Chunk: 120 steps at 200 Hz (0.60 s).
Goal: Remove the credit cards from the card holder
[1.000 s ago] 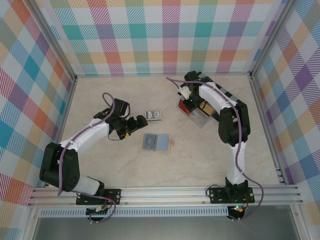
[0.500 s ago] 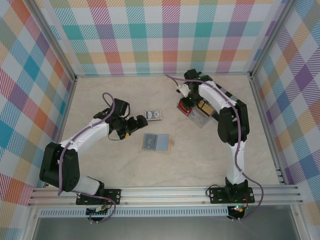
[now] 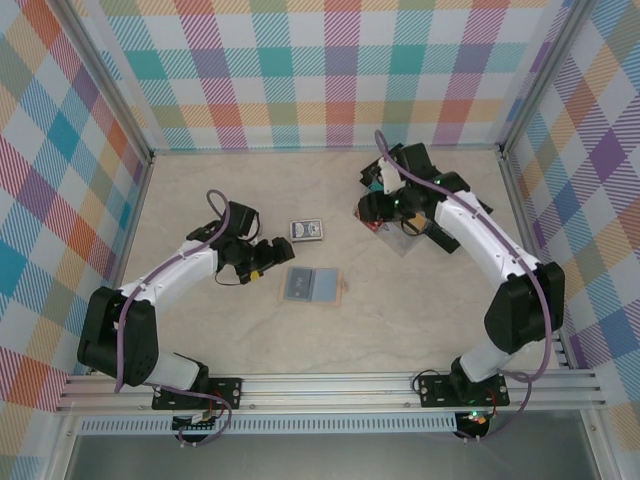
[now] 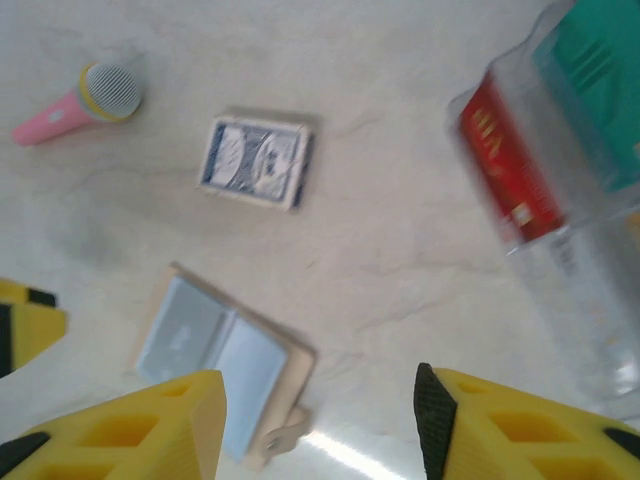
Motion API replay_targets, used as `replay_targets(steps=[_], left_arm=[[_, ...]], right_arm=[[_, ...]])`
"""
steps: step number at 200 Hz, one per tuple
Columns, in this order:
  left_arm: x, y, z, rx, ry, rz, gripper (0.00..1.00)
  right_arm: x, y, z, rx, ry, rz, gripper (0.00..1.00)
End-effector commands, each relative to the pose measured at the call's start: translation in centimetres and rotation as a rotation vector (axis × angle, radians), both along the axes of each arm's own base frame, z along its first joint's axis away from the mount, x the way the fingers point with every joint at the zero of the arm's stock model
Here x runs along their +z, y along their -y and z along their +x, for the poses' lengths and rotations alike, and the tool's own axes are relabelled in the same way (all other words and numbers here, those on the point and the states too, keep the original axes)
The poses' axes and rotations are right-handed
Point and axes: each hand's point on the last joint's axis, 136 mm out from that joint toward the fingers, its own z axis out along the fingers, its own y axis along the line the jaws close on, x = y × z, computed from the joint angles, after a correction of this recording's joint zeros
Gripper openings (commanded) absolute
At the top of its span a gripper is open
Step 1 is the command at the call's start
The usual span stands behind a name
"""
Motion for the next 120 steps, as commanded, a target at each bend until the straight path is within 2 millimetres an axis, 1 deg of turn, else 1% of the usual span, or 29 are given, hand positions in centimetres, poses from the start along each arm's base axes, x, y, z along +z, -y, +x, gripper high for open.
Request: replay_targets(steps=[1,21,36,42,50,62,81,92,104,120], left_arm=[[-0.4,0.5,-1.7,-0.042,-0.028,-0.013,0.89],[-1.2,0.9,-2.0,-0.033,-0.042,-0.024,0.83],[-1.7,1.2,-2.2,-0.029,-0.052,-0.034,0.80],[-1.9,1.2,-2.3,-0.028,-0.057,-0.033,0.79],[-2.2,1.4,-2.3,-0.027,-0.062,-0.034,0.77],[-2.4,1.6,-2.4,-0.029,-0.069,-0.032,0.75],[-2.9,1.9,-2.5,-0.029,-0.083,-0.031,0.69],[-3.1,2.1,-2.4,-0.028,-0.091,-0.035,0.65],[-3.4,2.4,-2.4,-0.031,-0.098,-0.042,0.59],[-3.8,2.8,-2.3,-0.032,-0.112,-0.051,0.56]], right_arm=[[-1.7,-3.4,-2.6,-0.107,-0.154,0.139,0.55],[-3.7,-5.2,-4.6,-0.158,-0.238,0.139,0.56],[-5.2,-7.0,-6.1,-0.164,-0.292,0.139,0.56],[-5.9,-7.9,-6.7,-0.160,-0.316,0.138,0.55],[-6.7,-8.5,-7.1,-0.166,-0.343,0.131,0.53],[-7.9,-9.9,-7.8,-0.154,-0.380,0.123,0.49],[-10.1,-10.8,-8.3,-0.178,-0.433,0.092,0.47],[-11.2,-11.2,-8.4,-0.183,-0.449,0.080,0.47],[-12.6,-11.4,-8.3,-0.189,-0.466,0.057,0.47],[-13.9,-11.4,-8.2,-0.185,-0.482,0.028,0.47]])
